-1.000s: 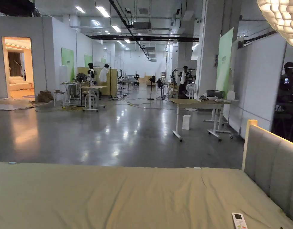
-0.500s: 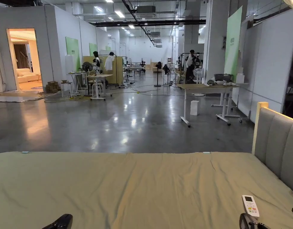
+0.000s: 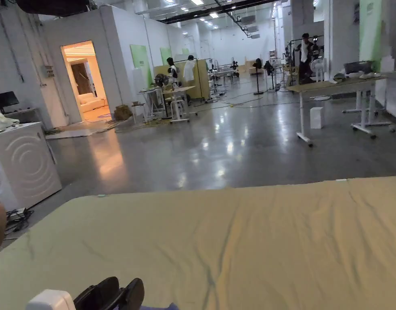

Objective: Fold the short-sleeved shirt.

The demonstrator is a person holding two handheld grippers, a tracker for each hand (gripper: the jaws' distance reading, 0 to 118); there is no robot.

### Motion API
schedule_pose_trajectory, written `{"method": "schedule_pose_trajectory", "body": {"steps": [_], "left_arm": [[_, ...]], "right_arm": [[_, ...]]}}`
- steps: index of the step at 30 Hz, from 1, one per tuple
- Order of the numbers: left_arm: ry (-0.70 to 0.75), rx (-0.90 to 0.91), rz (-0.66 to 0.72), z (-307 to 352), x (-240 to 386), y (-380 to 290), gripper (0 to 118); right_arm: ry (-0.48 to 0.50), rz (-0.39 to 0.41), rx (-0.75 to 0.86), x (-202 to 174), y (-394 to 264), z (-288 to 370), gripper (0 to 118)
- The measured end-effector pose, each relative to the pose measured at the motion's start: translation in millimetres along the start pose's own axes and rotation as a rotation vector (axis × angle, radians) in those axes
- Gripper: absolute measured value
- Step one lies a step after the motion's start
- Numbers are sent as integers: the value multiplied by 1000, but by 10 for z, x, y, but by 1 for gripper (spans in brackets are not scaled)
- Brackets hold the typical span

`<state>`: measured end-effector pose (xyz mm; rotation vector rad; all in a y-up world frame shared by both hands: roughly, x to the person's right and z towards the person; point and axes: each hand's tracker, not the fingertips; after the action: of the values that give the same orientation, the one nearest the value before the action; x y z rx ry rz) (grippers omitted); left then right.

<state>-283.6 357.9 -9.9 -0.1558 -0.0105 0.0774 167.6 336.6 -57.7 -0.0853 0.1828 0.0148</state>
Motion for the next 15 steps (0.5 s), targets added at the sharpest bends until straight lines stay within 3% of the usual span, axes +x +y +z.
{"method": "schedule_pose_trajectory", "body": {"steps": [2,4,7,9,15], "left_arm": [[58,-58,-21,-26,-139,-24,50],[89,-129,-17,-102,-306,-66,77],[106,-245,25,-292,-492,-162,102],[129,-300,47,-447,-658,-259,109],[162,-478,78,-1142,-1261,-776,110]], "right_arm": [[-3,-14,-13,20,-46,1,0],[7,-46,-38,56,-106,-19,0],[17,-67,-96,71,-225,-68,0],[10,-60,-117,63,-291,-109,0],[-6,-84,-212,152,-588,-262,1]]}}
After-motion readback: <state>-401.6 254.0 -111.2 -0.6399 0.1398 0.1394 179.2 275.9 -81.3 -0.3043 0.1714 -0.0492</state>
